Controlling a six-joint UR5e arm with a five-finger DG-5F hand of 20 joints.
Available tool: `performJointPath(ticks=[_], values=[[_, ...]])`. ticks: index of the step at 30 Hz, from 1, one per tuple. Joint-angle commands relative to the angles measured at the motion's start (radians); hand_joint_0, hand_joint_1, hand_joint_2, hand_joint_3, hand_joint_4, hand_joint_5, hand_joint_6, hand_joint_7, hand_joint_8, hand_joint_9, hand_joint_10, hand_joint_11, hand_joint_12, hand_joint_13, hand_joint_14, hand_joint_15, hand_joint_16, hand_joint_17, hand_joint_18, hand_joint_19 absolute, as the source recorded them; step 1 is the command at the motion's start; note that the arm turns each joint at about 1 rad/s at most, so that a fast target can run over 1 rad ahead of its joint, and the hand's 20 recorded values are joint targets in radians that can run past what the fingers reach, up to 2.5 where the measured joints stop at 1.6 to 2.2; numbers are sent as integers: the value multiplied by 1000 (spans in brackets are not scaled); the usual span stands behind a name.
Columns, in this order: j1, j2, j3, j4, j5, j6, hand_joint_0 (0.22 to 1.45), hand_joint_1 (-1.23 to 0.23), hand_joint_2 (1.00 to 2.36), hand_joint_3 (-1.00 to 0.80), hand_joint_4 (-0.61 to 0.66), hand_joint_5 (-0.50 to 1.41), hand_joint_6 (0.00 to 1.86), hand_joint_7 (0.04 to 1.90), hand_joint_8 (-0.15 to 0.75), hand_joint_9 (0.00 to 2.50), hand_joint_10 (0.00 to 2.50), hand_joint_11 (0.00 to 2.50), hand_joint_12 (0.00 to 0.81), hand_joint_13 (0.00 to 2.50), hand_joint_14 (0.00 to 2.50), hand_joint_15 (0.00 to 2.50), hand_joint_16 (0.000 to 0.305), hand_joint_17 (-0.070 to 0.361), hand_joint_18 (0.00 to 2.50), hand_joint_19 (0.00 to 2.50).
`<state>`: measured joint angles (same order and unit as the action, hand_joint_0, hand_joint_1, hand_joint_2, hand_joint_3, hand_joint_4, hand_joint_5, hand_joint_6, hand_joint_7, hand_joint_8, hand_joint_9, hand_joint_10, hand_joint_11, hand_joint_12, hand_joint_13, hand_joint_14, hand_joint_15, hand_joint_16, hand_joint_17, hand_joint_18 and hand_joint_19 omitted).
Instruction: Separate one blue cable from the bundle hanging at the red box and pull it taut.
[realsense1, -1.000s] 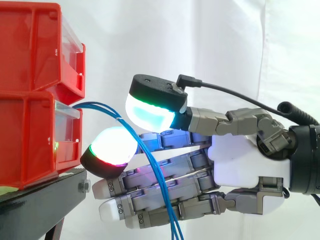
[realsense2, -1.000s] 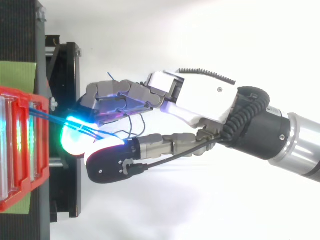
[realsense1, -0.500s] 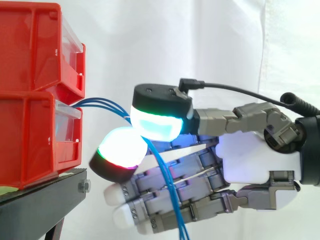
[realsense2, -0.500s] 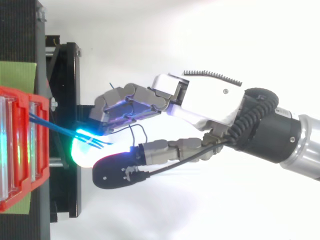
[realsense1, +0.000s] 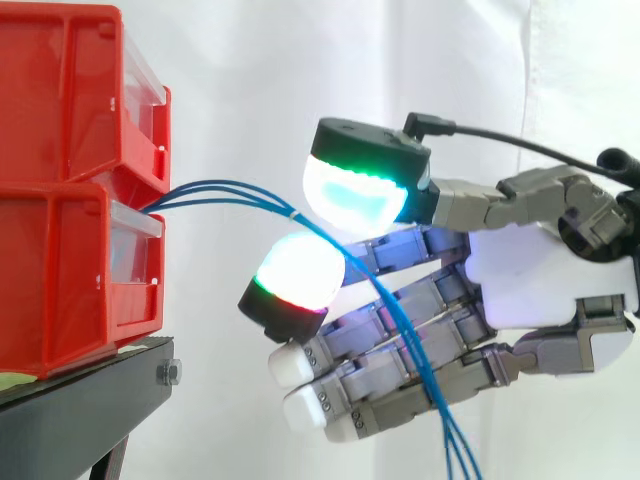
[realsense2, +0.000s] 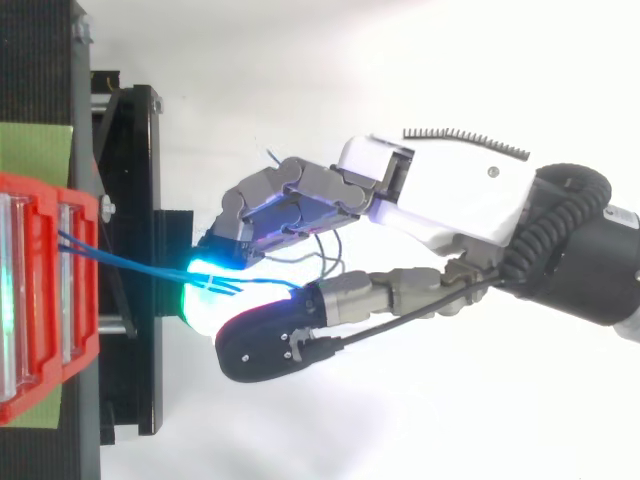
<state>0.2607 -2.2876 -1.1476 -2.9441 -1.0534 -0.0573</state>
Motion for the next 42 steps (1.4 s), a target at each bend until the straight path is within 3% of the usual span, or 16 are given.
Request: performJointPath(ticks=[1,8,10,12,17,22,23,28,35,37,42], values=[[0,10,0,-4,3,-1,592,-583,1001,-486,187,-155,891,918,351,786,10,532,291,700,8,242,24,53,440,119],[-1,28,0,-29,3,-6,617,-719,1019,-198,130,-154,926,1073,350,783,12,543,288,718,8,253,22,51,467,125],[0,30,0,-30,4,-6,639,-773,1019,-178,92,-166,954,1019,349,773,10,539,288,720,8,255,23,51,469,126],[0,33,-1,-30,4,-6,654,-794,1018,-186,74,-173,963,986,342,760,12,549,290,720,9,260,23,51,472,124],[-1,37,0,-33,4,-6,623,-790,1000,-500,157,-171,951,921,334,772,10,561,286,732,9,277,23,51,479,145],[-5,37,0,-40,4,-6,525,-634,1000,-500,164,-155,928,980,363,831,12,548,306,760,9,294,27,61,509,168],[-5,37,0,-40,4,-6,529,-571,1000,-500,160,-150,920,1012,363,848,12,545,309,784,9,298,27,61,511,180],[-9,40,17,-40,4,2,587,-542,1004,-450,146,-146,912,1037,362,881,11,541,298,784,10,311,26,58,513,201],[-15,40,40,-38,4,-1,607,-718,1019,-196,159,-151,922,1104,359,863,11,565,304,789,10,307,25,57,530,190],[-17,40,40,-40,4,1,618,-746,1019,-171,138,-153,925,1131,358,856,13,564,303,787,12,310,26,57,530,189],[-18,40,39,-38,4,-4,657,-807,1017,-212,79,-172,954,995,339,802,14,580,304,773,11,318,26,58,528,189]])
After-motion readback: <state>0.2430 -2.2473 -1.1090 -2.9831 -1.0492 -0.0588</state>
